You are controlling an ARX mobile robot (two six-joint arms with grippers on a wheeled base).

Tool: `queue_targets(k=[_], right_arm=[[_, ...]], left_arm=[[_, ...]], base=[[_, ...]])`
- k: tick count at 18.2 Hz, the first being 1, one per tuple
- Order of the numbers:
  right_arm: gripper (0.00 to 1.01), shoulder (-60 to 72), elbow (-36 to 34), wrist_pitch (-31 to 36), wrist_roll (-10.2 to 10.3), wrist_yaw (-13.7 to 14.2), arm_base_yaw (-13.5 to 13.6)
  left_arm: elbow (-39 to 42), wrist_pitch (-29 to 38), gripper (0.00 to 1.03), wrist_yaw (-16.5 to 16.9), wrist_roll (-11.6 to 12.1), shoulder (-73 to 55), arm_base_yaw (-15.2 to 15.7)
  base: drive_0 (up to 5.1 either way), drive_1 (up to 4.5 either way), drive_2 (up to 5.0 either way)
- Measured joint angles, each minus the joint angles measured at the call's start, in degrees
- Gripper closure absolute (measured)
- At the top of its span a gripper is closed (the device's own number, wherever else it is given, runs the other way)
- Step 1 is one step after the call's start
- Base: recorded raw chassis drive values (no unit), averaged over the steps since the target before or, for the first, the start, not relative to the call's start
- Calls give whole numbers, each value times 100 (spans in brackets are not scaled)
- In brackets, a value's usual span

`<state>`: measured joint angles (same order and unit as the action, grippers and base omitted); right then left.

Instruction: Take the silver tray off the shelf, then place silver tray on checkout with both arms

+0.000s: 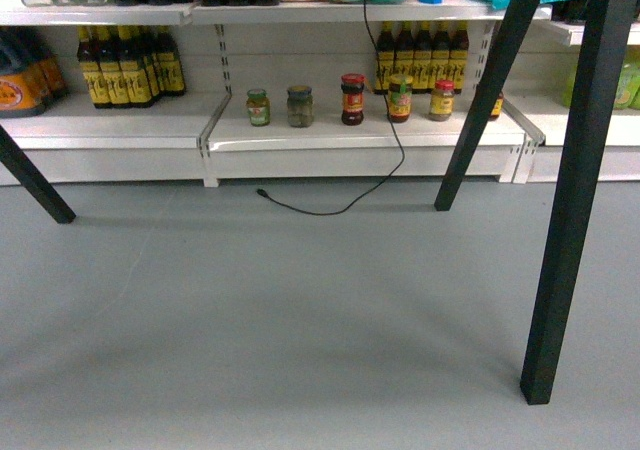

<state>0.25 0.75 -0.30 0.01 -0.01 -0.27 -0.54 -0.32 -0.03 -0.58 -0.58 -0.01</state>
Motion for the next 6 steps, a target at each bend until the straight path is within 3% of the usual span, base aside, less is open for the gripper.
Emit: queue_targets(k=[6], right_arm=[[3, 0, 0, -2, 0, 0, 0]], left_arm=[[0, 0, 5, 0, 0, 0, 0]], base=[[0, 0, 0]])
